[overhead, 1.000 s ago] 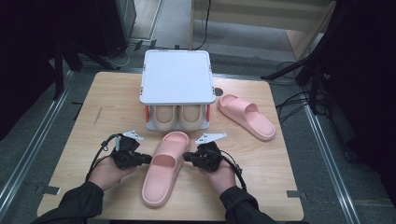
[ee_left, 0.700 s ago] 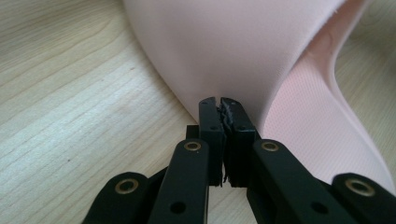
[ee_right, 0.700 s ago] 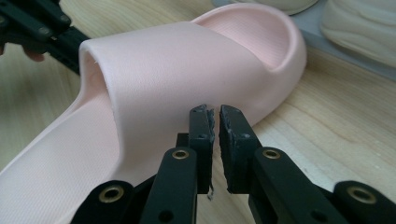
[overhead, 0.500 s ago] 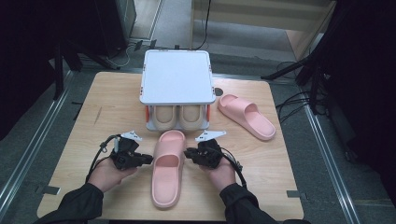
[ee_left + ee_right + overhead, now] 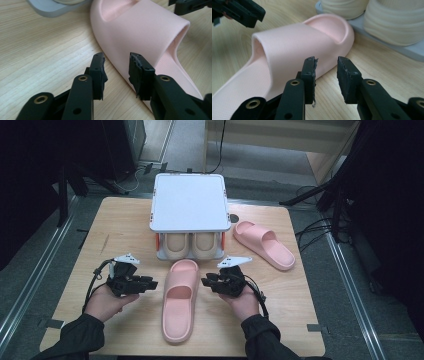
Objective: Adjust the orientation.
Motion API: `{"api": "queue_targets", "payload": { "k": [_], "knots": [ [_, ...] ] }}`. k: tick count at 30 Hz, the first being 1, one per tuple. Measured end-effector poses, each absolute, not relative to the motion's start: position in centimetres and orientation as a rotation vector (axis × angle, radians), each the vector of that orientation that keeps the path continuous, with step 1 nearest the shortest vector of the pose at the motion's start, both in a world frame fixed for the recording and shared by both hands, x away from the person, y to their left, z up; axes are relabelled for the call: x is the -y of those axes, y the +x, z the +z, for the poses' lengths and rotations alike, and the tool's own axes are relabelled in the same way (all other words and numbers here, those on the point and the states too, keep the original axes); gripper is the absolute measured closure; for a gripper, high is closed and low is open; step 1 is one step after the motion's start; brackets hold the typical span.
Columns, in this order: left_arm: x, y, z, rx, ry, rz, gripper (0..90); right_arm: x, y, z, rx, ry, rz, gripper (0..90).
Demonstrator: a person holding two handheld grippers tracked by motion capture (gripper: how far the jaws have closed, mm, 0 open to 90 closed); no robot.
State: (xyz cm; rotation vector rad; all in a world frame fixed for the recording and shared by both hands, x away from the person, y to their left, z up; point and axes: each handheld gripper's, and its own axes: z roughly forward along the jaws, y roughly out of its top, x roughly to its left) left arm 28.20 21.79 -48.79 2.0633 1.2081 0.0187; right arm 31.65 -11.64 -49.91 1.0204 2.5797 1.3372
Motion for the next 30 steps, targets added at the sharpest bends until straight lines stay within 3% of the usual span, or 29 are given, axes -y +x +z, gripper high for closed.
{"api": "queue_targets", "payload": {
  "k": [13, 30],
  "knots": [
    [-23.3, 28.3, -48.2, -1.179, 2.02, -0.001, 50.3, 15.3, 33.1, -47.9, -2.514, 1.116, 1.398, 68.7],
    [-23.2, 28.6, -48.5, -1.188, 2.047, 0.01, 45.2, 20.4, 36.2, -47.4, -2.455, 1.182, 1.326, 67.2]
  ]
}}
